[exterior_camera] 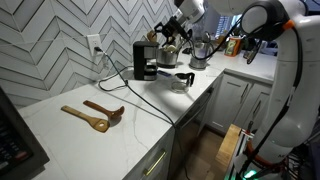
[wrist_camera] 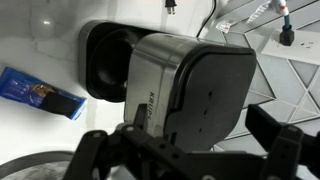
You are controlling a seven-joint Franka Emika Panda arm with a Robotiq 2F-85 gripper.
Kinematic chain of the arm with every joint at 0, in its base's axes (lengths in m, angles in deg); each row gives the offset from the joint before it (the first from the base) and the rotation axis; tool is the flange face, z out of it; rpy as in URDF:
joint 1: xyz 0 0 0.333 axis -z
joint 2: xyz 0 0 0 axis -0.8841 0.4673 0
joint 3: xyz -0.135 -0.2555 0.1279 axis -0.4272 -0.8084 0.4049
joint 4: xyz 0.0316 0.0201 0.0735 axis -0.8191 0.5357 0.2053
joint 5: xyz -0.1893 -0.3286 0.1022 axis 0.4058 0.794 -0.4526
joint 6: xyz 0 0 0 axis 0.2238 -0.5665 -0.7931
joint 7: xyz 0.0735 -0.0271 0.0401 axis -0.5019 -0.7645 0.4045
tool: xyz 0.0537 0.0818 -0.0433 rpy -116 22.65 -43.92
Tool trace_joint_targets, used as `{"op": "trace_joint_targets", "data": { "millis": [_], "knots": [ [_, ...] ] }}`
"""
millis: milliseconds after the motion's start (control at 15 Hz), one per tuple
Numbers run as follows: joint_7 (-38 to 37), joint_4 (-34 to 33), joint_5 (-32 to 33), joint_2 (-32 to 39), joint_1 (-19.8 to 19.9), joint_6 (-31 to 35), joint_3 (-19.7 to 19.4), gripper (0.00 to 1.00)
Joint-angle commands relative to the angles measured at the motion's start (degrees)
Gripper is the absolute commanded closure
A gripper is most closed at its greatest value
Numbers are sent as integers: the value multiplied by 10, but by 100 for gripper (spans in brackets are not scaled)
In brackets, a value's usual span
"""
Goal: Open the lid of the coffee machine
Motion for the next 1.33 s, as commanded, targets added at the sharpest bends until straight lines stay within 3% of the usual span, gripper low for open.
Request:
{"op": "trace_joint_targets", "data": {
  "millis": [0, 733, 1267],
  "knots": [
    [19, -5, -25, 7, 14, 10, 15, 0],
    [53, -11, -54, 6, 14, 16, 21, 0],
    [87, -61, -47, 12, 5, 16, 38, 0]
  ]
}}
